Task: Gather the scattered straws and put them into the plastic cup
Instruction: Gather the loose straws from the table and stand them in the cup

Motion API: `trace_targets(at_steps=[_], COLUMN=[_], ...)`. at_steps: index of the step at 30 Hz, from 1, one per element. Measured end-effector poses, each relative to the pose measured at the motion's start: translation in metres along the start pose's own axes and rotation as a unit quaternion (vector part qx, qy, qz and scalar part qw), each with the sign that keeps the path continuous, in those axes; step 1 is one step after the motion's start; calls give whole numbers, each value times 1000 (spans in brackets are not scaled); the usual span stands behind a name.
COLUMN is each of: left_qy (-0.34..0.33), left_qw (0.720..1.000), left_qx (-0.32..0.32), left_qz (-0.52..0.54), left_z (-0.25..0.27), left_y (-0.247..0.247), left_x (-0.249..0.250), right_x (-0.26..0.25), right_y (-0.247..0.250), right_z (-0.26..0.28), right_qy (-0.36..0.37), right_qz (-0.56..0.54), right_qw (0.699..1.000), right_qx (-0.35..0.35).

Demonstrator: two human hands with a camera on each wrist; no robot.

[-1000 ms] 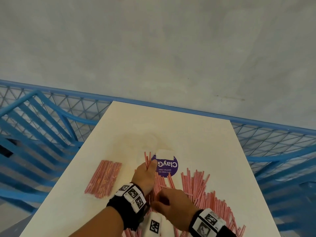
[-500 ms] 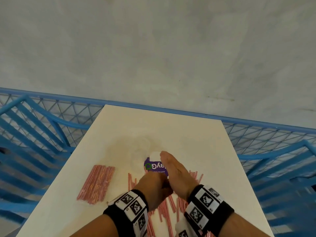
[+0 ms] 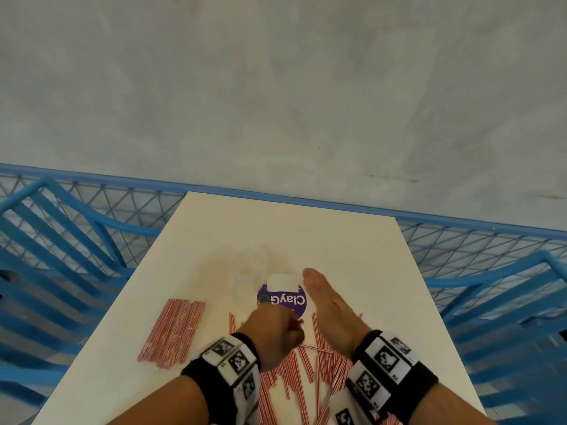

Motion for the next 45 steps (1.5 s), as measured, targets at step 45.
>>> trace_targets(at_steps=[45], left_qy=[-53], left_qw=[981], left_qx=[-7], left_qz=[186], left_z=[2], left_y=[7], left_x=[8], right_x=[-47], right_y=[7], right_z=[-6], right_qy=[125], right_qz=[149], right_qw=[976], right_qx=[-94])
Point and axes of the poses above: each hand's wrist, its own z-axis away from the middle knuckle, its own y-axis out of the back of the hand, x = y × z, the point moved 2 cm from there along -z, towards the middle knuckle, and after that the axes turned 14 degrees about y, right-handed, at the moved point
